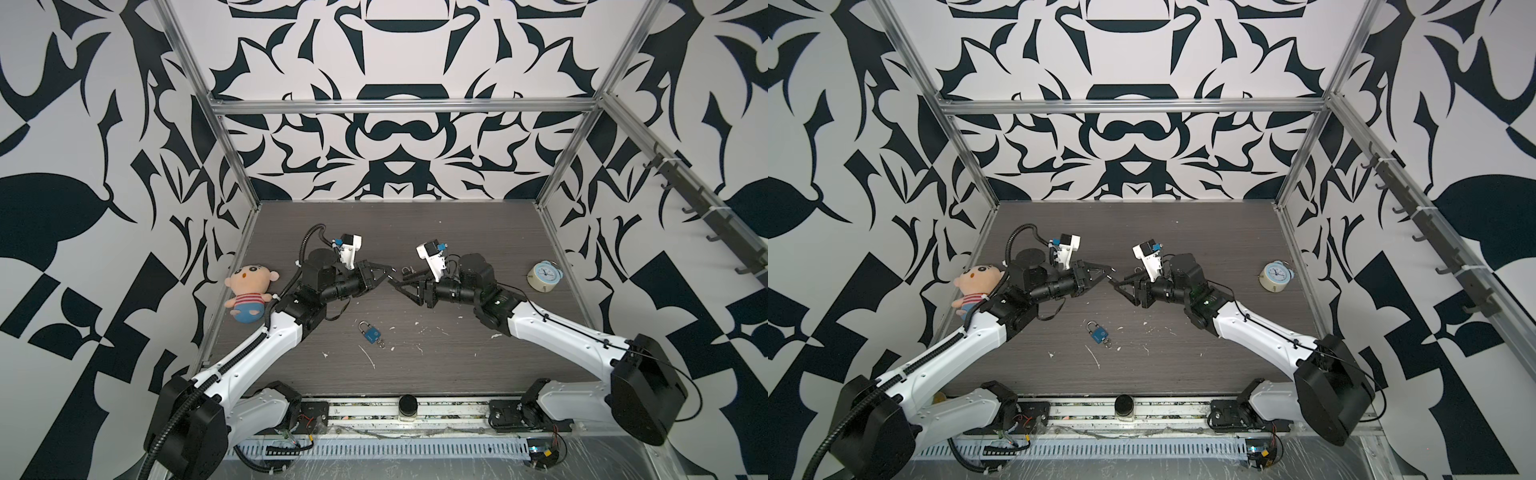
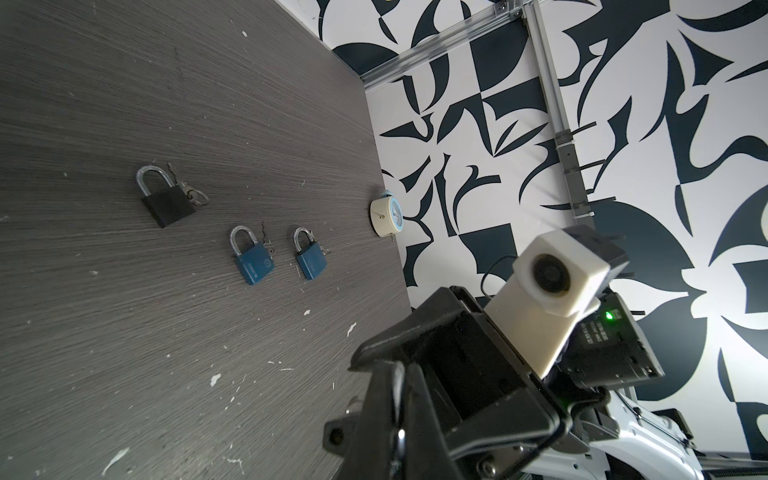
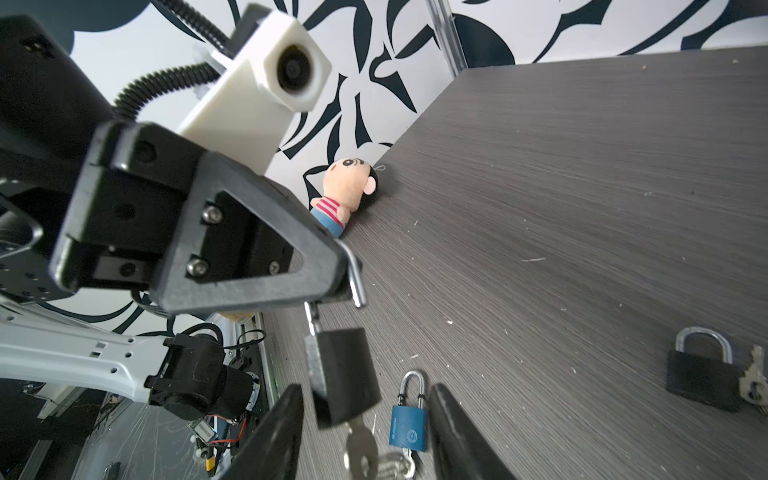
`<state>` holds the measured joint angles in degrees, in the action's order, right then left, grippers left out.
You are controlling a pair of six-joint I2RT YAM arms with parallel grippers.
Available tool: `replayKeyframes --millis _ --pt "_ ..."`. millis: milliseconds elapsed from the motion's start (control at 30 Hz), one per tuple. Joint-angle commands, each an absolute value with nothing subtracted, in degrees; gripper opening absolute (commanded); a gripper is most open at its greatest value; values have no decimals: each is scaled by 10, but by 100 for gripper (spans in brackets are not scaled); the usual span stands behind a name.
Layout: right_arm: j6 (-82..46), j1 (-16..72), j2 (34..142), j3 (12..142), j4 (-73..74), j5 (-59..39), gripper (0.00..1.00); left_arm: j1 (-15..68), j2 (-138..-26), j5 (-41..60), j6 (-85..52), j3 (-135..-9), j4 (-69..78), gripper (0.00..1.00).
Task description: Lock with the key
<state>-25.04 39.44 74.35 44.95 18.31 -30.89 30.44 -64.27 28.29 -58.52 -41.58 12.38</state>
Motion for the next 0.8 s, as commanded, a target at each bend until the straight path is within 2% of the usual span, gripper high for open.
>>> replayKeyframes --millis 0,467,633,767 --pt "-237 402 749 480 208 -316 47 308 -647 285 -595 -440 144 0" --pt "-232 408 759 492 207 -304 20 311 -643 281 -597 -441 145 0" --pt "-233 408 755 490 207 -292 0 311 -641 278 -596 -439 145 0" --pt "-235 408 750 490 198 -285 0 311 -629 273 -587 -438 135 0"
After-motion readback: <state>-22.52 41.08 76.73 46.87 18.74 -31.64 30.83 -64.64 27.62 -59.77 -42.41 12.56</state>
